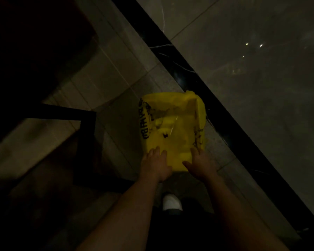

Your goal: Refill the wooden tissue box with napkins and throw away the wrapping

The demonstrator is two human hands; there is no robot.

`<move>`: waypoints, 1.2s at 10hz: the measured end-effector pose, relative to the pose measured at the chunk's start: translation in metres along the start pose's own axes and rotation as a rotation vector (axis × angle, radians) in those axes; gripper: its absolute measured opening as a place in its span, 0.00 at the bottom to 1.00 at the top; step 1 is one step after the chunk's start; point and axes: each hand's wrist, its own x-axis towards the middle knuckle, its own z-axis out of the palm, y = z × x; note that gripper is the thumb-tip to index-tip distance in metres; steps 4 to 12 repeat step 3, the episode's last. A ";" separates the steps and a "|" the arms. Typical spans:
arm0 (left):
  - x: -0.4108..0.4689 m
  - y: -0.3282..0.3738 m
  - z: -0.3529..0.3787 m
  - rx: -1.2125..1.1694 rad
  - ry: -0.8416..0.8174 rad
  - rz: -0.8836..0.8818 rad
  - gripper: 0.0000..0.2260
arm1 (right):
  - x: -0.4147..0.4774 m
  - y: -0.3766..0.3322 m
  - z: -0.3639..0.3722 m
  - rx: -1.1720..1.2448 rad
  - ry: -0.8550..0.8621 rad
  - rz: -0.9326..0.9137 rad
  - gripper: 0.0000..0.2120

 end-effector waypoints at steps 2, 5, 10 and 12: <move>-0.015 0.002 -0.027 0.043 0.127 0.016 0.24 | -0.016 -0.007 -0.012 -0.084 0.059 -0.038 0.31; -0.025 0.005 -0.051 0.023 0.177 0.008 0.22 | -0.025 -0.018 -0.034 -0.113 0.155 -0.092 0.30; -0.025 0.005 -0.051 0.023 0.177 0.008 0.22 | -0.025 -0.018 -0.034 -0.113 0.155 -0.092 0.30; -0.025 0.005 -0.051 0.023 0.177 0.008 0.22 | -0.025 -0.018 -0.034 -0.113 0.155 -0.092 0.30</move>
